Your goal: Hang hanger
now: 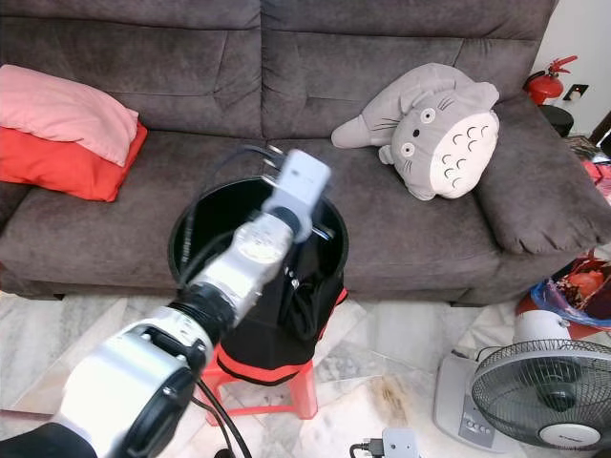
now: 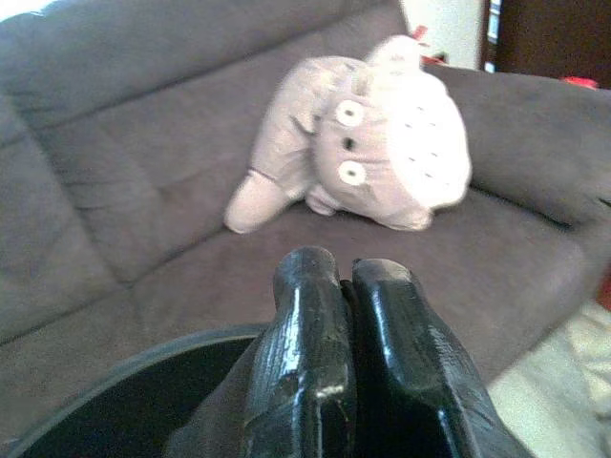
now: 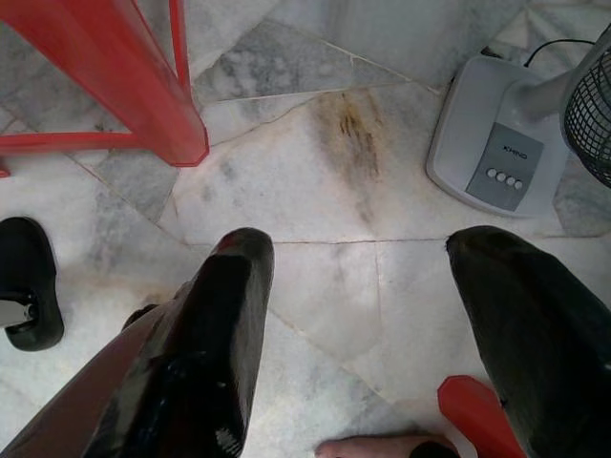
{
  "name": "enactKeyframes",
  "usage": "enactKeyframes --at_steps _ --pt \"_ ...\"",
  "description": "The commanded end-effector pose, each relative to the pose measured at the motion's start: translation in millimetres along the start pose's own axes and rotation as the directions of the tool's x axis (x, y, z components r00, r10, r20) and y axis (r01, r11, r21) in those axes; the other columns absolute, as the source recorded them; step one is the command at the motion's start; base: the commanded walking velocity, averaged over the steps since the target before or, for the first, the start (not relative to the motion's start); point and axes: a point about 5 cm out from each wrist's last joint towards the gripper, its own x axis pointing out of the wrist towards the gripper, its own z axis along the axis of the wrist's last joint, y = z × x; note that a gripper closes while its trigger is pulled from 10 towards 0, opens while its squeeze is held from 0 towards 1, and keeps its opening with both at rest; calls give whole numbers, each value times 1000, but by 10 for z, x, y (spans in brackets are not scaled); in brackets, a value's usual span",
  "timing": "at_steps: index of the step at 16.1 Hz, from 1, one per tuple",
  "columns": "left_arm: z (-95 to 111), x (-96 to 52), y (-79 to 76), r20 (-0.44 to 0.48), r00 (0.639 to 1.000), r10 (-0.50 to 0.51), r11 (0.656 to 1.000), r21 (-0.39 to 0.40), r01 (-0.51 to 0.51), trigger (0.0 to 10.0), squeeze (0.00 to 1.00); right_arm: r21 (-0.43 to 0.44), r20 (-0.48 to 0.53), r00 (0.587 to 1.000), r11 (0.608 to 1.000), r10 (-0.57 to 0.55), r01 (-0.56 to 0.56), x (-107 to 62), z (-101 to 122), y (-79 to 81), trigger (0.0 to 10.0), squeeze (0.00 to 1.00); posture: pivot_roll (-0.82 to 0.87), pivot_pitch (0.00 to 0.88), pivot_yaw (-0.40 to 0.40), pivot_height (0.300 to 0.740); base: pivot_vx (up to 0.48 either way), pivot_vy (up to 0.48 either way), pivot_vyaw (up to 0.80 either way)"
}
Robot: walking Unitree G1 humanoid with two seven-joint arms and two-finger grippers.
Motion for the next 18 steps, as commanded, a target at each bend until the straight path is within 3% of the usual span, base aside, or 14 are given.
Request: enactKeyframes --at_steps 1,3,4,5,8,10,13,17,18 --pt "6 19 -81 -30 998 -61 998 28 62 10000 0 -6 -45 999 1000 2 -2 -35 -122 -3 10000 0 -94 191 -28 740 0 0 0" --pt "-154 -20 -222 -139 973 -184 980 55 193 10000 0 -7 -50 999 1000 7 -7 -41 -137 4 10000 0 -89 194 -29 740 0 0 0" --pt "-196 -31 -235 -168 968 -188 978 58 200 10000 761 -7 -54 998 1000 9 -9 -45 -149 2 10000 0 -89 198 -30 740 0 0 0" --pt "-204 -25 -195 -186 969 -161 984 43 172 10000 1000 -6 -57 998 1000 12 -12 -47 -156 4 10000 0 -88 199 -30 740 0 0 0" --pt "-146 2 -70 -170 980 -104 991 71 117 10000 1000 -6 -45 999 1000 20 -21 -40 -123 41 10000 0 -89 200 -31 740 0 0 0" --pt "-114 12 122 -160 987 16 998 59 -6 10000 1000 -4 -41 999 1000 20 -21 -36 -109 42 10000 0 -90 201 -31 740 0 0 0" --pt "-111 -9 385 -160 978 137 990 41 -132 10000 1000 -5 -31 999 1000 21 -21 -26 -76 47 10000 0 -86 204 -33 740 0 0 0" --pt "-190 -67 599 -195 958 210 978 49 -204 10000 1000 -5 -27 999 1000 25 -25 -5 -18 84 10000 0 -86 208 -33 740 0 0 0" --pt "-166 -84 687 -162 959 232 972 16 -233 10000 1000 -3 -25 999 1000 24 -24 3 3 93 10000 0 -87 210 -34 740 0 0 0"
